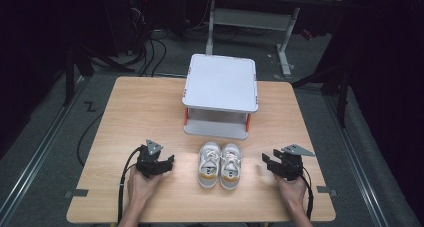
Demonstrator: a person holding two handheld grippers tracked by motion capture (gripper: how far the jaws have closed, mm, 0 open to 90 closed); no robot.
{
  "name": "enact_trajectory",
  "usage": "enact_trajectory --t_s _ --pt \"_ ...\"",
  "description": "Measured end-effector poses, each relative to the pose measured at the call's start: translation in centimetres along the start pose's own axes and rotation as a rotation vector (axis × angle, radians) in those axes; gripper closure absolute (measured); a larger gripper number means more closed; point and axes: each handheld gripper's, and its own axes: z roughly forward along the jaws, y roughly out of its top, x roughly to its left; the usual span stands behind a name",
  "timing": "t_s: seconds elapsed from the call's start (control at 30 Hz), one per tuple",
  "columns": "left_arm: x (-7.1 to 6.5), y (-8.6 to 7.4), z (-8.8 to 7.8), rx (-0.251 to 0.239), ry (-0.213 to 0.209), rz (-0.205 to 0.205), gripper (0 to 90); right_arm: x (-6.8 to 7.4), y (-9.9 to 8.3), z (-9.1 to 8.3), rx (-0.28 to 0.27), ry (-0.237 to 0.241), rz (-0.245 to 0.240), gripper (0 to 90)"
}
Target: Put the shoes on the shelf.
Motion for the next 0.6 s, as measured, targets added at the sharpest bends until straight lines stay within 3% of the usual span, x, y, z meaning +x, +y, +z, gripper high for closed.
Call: enact_trajectory --t_s 0.07,0.3,0.47,0.6 --pt "0.0 0.0 0.0 0.003 -0.003 0.009 26.3 -0.7 0.0 0.6 0.015 -0.028 -0.028 45.6" --pt "-0.1 0.0 -0.3 0.015 -0.008 0.007 29.1 -1.3 -0.4 1.7 0.067 -0.054 -0.023 42.9" --pt "-0.7 0.1 -1.2 0.013 -0.053 -0.017 29.4 -1.6 -0.4 1.8 0.074 -0.066 -0.006 42.5" --pt "-1.6 0.8 -2.4 -0.029 -0.105 -0.048 29.2 -1.1 -0.4 1.9 0.084 -0.095 -0.038 41.1"
